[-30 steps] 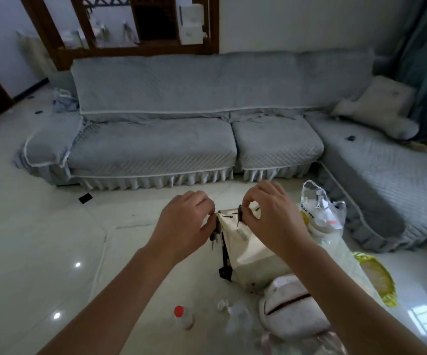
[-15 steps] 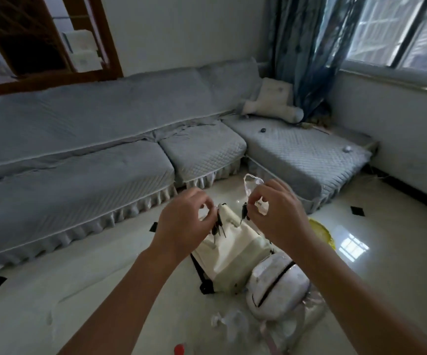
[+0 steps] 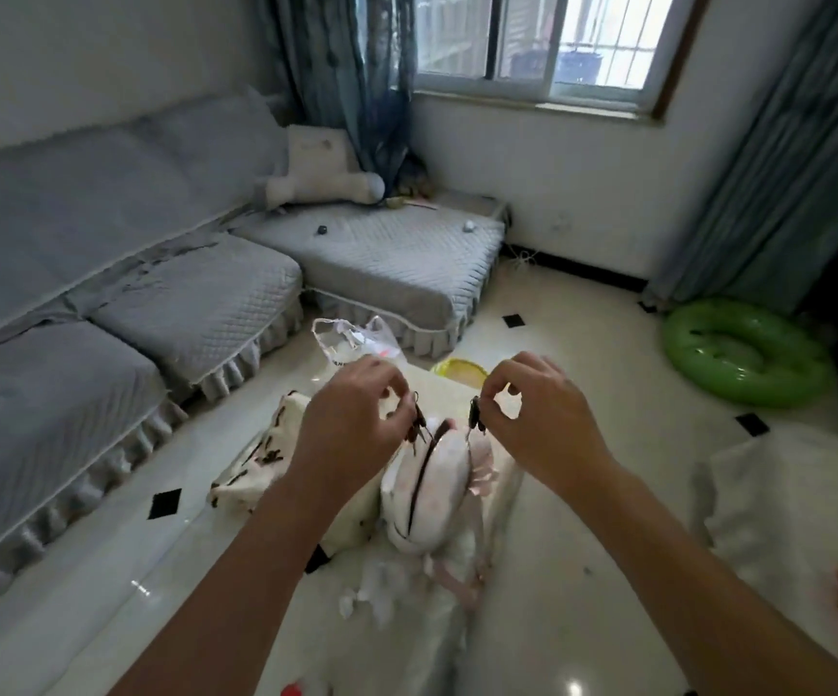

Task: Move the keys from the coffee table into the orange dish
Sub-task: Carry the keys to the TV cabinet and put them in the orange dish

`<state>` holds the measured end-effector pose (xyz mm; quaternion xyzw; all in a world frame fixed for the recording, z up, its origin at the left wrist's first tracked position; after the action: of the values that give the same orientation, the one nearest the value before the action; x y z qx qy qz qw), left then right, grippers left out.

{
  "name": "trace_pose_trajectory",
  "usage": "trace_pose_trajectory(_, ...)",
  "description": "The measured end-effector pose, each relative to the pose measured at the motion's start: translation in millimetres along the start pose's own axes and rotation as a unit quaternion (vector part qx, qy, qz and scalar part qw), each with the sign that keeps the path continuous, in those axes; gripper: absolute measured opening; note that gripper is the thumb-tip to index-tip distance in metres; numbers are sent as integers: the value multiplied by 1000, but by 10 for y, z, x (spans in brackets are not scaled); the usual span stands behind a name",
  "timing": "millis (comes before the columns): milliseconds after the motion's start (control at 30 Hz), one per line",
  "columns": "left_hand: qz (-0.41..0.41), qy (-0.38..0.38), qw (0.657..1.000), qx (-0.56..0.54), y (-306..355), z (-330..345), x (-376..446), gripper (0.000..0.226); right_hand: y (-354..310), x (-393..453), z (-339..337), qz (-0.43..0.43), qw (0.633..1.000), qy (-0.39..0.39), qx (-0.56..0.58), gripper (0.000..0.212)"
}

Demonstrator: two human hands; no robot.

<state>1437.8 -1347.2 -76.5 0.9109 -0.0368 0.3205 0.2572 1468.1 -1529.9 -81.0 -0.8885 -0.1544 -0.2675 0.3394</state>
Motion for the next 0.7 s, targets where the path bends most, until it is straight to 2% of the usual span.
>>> trace_pose_trajectory(233, 62, -15, 996, -54, 1219, 581, 208, 10, 781, -68, -1080, 33, 996, 79, -40, 9)
trace_pose_trajectory(467, 129, -50, 986, -92, 2527, 1388, 190, 11, 1874, -263, -2158, 79, 989, 104, -72, 12)
trace_pose_trajectory(700, 181, -80, 975, -104, 3450, 2035, 115, 11, 2530, -422, -2797, 105, 983, 122, -87, 12)
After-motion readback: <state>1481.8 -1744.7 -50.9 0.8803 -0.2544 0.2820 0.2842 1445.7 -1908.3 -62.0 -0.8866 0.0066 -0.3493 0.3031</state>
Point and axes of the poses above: each hand's wrist, its own x-axis towards the middle knuckle, its own z-axis out of the palm, y = z × x, the point moved 9 cm from there along x, towards the middle knuckle, and after that the axes turned 14 degrees about y, right-handed, at the moved point
